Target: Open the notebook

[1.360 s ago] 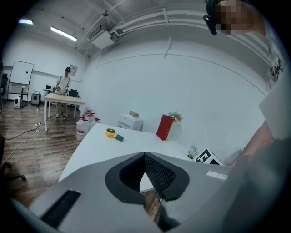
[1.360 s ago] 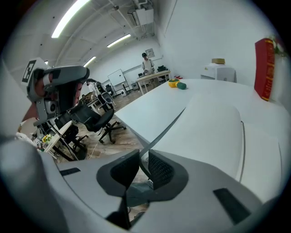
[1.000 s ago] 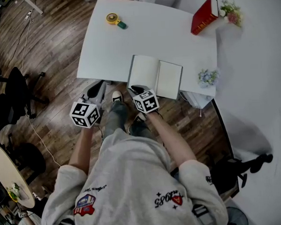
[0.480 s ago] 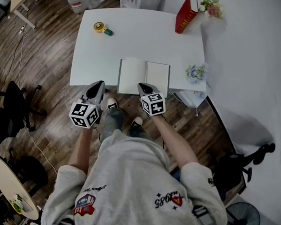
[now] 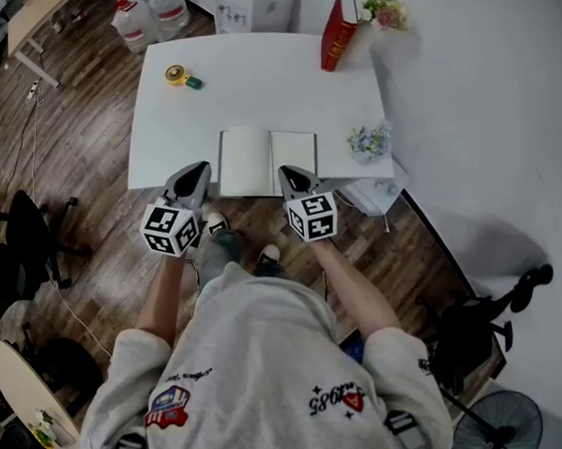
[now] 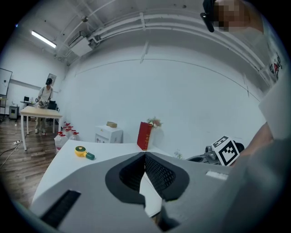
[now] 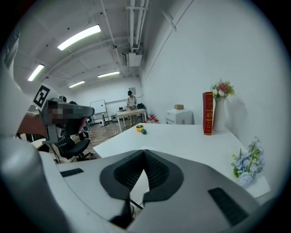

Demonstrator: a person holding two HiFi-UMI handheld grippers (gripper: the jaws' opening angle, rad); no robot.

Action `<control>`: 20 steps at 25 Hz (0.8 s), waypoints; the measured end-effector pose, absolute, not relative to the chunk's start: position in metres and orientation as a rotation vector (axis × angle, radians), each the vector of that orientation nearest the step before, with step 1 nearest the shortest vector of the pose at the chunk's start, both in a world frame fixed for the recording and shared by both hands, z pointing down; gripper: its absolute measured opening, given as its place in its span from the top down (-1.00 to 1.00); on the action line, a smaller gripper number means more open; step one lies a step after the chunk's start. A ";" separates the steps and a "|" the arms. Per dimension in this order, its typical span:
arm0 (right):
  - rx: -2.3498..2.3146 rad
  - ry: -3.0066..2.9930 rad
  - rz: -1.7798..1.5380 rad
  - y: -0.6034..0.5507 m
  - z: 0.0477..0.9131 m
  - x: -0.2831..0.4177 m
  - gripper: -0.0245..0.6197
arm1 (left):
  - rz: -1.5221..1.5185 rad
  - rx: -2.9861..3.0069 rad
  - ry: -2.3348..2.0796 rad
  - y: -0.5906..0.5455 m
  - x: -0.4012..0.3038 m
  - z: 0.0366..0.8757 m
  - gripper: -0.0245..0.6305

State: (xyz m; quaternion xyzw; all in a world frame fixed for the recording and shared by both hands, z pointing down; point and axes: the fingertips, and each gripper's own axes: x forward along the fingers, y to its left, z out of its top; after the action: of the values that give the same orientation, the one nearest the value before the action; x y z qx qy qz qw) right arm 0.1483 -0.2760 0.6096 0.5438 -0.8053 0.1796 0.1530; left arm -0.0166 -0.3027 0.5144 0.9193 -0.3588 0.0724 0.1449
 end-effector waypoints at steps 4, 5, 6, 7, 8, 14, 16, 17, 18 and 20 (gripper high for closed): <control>1.594 -2.356 0.420 -0.269 0.576 0.158 0.91 | 0.200 2.697 -1.016 -0.303 0.000 0.500 0.91; 1.610 -2.367 0.396 -0.268 0.565 0.161 0.91 | 0.197 2.706 -1.012 -0.303 0.004 0.497 0.91; 1.625 -2.376 0.371 -0.267 0.555 0.165 0.91 | 0.193 2.715 -1.008 -0.303 0.007 0.494 0.91; 1.639 -2.383 0.344 -0.266 0.545 0.168 0.91 | 0.191 2.724 -1.005 -0.303 0.011 0.492 0.91; 1.651 -2.389 0.314 -0.264 0.535 0.171 0.91 | 0.190 2.732 -1.001 -0.303 0.014 0.489 0.91; 1.741 -2.422 0.209 -0.257 0.488 0.191 0.91 | 0.167 2.801 -0.976 -0.300 0.038 0.466 0.91; 1.770 -2.437 0.200 -0.255 0.476 0.193 0.91 | 0.158 2.818 -0.974 -0.298 0.042 0.460 0.91; 1.778 -2.445 0.190 -0.255 0.470 0.193 0.91 | 0.153 2.824 -0.974 -0.298 0.043 0.457 0.91; 1.782 -2.453 0.179 -0.254 0.465 0.192 0.91 | 0.149 2.828 -0.974 -0.297 0.043 0.455 0.91; 1.784 -2.465 0.167 -0.252 0.459 0.191 0.92 | 0.145 2.831 -0.977 -0.295 0.043 0.453 0.91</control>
State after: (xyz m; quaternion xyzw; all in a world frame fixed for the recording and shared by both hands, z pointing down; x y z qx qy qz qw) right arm 0.1906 -0.2516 0.4588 0.5849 -0.8079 0.0548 0.0471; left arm 0.0432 -0.2950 0.4535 0.9417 -0.3251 0.0483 0.0718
